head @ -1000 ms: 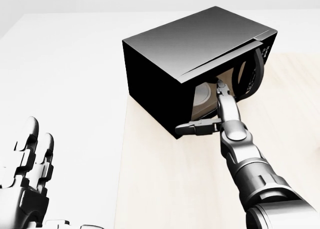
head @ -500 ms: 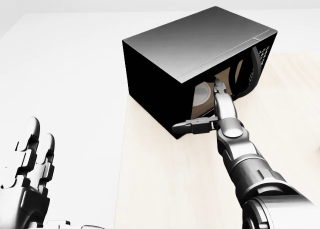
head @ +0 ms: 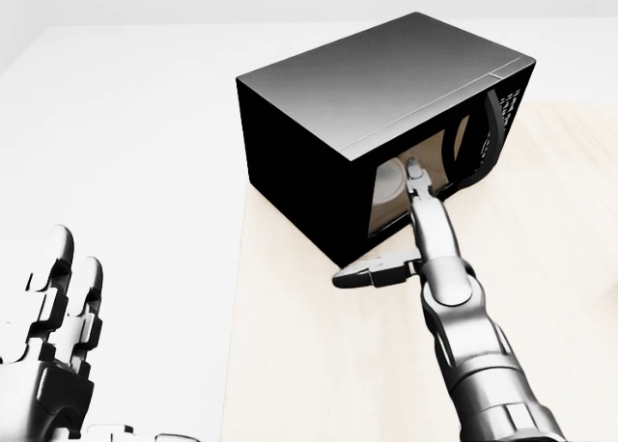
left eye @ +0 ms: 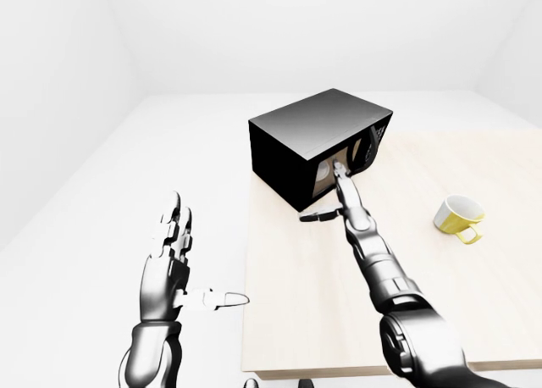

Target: Close the microwave.

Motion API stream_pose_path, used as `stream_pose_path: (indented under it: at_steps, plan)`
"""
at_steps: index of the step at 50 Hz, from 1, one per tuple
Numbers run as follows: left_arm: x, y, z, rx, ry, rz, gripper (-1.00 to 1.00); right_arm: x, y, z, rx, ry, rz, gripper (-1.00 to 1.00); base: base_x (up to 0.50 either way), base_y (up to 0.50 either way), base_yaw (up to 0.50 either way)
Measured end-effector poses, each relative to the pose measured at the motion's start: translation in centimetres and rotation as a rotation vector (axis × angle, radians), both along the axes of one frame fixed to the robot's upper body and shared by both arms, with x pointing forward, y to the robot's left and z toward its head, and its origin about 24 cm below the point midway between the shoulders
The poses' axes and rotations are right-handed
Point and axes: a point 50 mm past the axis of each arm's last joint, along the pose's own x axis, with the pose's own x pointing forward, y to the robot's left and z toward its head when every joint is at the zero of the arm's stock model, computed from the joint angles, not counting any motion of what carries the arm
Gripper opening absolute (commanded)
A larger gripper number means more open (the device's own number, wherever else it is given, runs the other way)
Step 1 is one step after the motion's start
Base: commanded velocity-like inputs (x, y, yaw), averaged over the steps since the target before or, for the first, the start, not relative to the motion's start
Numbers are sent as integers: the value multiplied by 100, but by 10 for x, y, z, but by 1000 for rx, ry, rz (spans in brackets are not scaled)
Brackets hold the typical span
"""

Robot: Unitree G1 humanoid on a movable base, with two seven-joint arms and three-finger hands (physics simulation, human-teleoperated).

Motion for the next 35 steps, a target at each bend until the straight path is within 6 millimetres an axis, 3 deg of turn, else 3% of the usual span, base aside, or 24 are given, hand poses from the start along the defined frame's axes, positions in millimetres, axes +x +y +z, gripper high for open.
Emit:
stream_pose_path:
  at_steps: [8, 15, 21, 27, 35]
  plan:
    - [1, 0, -1, 2, 0, 1, 100, -41, 6, -4, -3, -56, 56, 100, 0, 0, 0]
    - [1, 0, -2, 3, 2, 4, 100, -97, 4, 0, 37, -152, 73, 100, 0, 0, 0]
    - [2, 0, -3, 5, 3, 8, 100, -140, -9, 22, 87, -261, 29, 100, 0, 0, 0]
    - [3, 0, -3, 6, 5, 11, 100, -166, -15, 40, 99, -328, 4, 100, 0, 0, 0]
    - [4, 1, -4, 7, 6, 14, 100, -183, -18, 53, 102, -373, -12, 100, 0, 0, 0]
